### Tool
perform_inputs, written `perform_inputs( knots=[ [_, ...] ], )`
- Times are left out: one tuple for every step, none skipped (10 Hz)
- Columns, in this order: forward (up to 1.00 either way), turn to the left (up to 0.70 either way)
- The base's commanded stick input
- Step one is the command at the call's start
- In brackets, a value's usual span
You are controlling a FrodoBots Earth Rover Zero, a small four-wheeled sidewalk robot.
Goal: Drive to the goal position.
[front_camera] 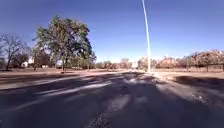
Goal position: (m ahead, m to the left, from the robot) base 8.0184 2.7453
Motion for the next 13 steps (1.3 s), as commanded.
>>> perform_inputs(
  knots=[
    [0.70,0.00],
    [0.70,0.00],
    [0.70,0.00],
    [0.70,0.00],
    [0.70,0.00],
    [0.70,0.00],
    [0.70,0.00],
    [0.50,0.00],
    [0.50,0.00],
    [0.50,0.00],
    [0.50,-0.28],
    [0.50,-0.38],
    [0.50,-0.07]
  ],
)
